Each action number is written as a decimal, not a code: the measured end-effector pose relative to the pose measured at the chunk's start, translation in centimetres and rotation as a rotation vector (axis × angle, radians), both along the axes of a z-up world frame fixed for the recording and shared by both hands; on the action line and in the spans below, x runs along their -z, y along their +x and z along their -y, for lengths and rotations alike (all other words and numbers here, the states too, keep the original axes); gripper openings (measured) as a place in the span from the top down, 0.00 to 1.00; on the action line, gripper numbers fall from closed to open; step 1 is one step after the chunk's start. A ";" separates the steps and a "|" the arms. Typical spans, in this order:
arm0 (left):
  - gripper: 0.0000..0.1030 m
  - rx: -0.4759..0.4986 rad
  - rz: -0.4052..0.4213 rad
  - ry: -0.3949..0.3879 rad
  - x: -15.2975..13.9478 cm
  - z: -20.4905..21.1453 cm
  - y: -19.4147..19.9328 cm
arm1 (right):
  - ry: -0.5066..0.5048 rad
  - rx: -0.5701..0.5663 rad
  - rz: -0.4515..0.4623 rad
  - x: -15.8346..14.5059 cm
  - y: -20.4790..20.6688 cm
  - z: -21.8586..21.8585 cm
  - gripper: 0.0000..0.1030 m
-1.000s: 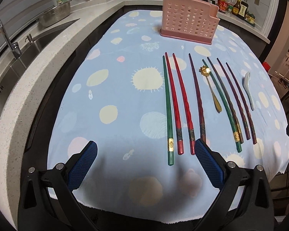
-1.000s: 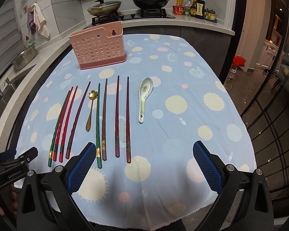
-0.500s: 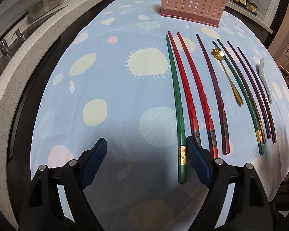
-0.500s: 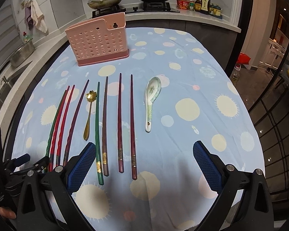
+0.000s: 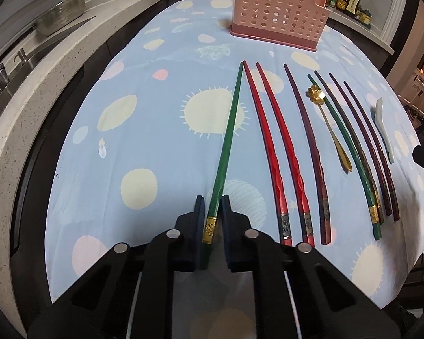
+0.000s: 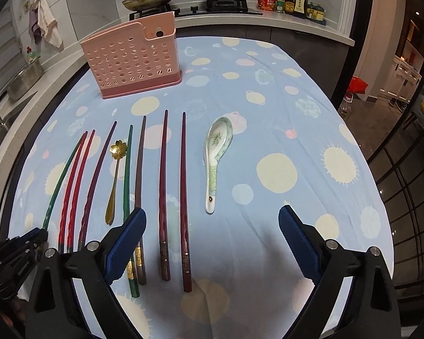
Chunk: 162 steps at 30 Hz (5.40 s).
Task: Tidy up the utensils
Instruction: 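Grasp the green chopstick with the left tool while the right tool grasps the white ceramic spoon, then lift the green chopstick with the left tool while the right tool lifts the spoon toward the pink holder, then lower both items into the pink holder and open both tools, then move both open tools back down to the remaining chopsticks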
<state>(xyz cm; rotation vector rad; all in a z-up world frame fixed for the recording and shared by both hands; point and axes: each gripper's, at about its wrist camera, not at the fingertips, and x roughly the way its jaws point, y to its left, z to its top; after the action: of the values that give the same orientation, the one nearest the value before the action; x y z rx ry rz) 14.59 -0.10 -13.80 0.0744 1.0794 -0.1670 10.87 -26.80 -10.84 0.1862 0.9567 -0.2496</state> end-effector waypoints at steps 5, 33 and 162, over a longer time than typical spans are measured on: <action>0.90 -0.005 0.000 -0.006 0.1 0.3 0.9 | 0.017 -0.010 0.001 1.3 1.7 0.5 0.35; 0.90 -0.035 -0.005 -0.087 0.1 -0.3 1.9 | 0.077 -0.012 -0.013 4.1 3.0 1.6 0.90; 0.55 -0.096 0.180 -0.150 -6.4 -1.5 2.6 | 0.064 -0.070 0.129 -1.7 -0.7 -0.4 0.64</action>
<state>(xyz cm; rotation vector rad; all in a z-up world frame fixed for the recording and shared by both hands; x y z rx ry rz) 17.23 1.44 -7.43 -0.0961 0.8863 -0.1513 10.12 -26.45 -9.16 0.2251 0.8423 -0.1411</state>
